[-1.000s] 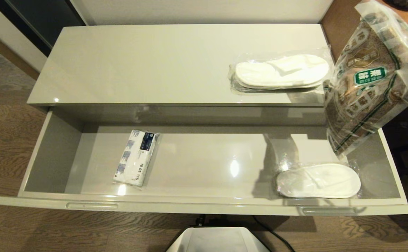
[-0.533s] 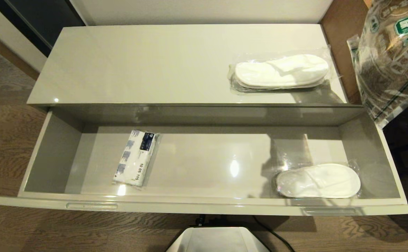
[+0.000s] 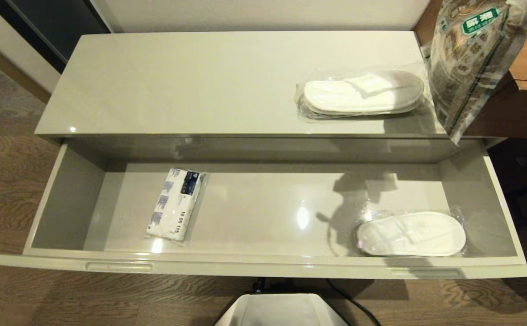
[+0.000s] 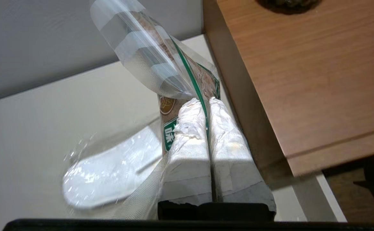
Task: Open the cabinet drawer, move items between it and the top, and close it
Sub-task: Place the solid drinks on the table
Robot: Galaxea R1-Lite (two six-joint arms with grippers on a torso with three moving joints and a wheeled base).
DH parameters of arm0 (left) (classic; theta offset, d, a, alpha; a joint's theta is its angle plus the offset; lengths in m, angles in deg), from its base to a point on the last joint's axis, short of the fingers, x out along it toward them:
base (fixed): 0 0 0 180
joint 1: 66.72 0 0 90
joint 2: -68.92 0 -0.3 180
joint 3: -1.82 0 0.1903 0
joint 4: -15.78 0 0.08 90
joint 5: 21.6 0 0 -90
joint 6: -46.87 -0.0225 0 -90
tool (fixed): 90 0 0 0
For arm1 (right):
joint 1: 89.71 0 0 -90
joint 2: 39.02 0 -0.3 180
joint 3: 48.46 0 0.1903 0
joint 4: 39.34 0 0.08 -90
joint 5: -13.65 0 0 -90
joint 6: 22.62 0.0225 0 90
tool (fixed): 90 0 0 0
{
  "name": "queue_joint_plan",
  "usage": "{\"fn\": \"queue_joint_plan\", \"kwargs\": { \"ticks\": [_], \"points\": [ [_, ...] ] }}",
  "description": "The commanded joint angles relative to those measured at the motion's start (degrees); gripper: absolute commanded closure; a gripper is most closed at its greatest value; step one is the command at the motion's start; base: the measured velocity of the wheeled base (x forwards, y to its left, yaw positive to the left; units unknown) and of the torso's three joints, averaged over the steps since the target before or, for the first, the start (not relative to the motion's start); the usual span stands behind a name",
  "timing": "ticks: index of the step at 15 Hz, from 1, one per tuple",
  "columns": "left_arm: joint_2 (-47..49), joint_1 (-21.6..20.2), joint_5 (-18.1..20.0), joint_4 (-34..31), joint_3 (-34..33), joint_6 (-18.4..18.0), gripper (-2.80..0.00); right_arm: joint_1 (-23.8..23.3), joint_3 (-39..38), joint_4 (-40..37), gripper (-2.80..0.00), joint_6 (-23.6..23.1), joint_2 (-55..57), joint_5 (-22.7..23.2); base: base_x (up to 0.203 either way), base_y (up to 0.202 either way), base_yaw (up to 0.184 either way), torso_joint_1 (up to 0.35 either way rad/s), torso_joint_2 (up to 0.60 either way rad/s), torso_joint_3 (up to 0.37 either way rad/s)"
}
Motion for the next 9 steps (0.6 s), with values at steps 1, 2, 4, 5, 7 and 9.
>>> {"fn": "queue_joint_plan", "kwargs": {
  "ticks": [1, 2, 4, 5, 7, 9],
  "points": [
    [0.1, 0.0, 0.0, 0.0, 0.0, 0.0, 0.00, -5.5, -2.4, 8.8, 0.00, -0.1, 7.4, 2.5, 0.000, 0.000, 0.000, 0.000, 0.00, 0.000],
    [0.1, 0.0, 0.0, 0.0, 0.0, 0.0, 0.00, -7.1, -3.3, 13.3, 0.00, -0.6, 9.9, 3.5, 0.000, 0.000, 0.000, 0.000, 0.00, 0.000],
    [0.1, -0.1, 0.0, 0.0, 0.0, 0.0, 0.00, -10.2, -4.4, 23.4, 0.00, -2.8, 15.5, 4.2, 0.000, 0.000, 0.000, 0.000, 0.00, 0.000],
    [0.1, 0.0, 0.0, 0.0, 0.0, 0.0, 0.00, -11.3, -4.6, 27.9, 0.00, -4.0, 18.1, 4.3, 0.000, 0.000, 0.000, 0.000, 0.00, 0.000],
    [0.0, 0.0, 0.0, 0.0, 0.0, 0.0, 0.00, -13.1, -4.7, 36.2, 0.00, -7.2, 22.4, 4.5, 0.000, 0.000, 0.000, 0.000, 0.00, 0.000],
    [0.1, 0.0, 0.0, 0.0, 0.0, 0.0, 0.00, -14.5, -3.8, 41.5, 0.00, -10.6, 26.2, 4.6, 0.000, 0.000, 0.000, 0.000, 0.00, 0.000]
  ]
}}
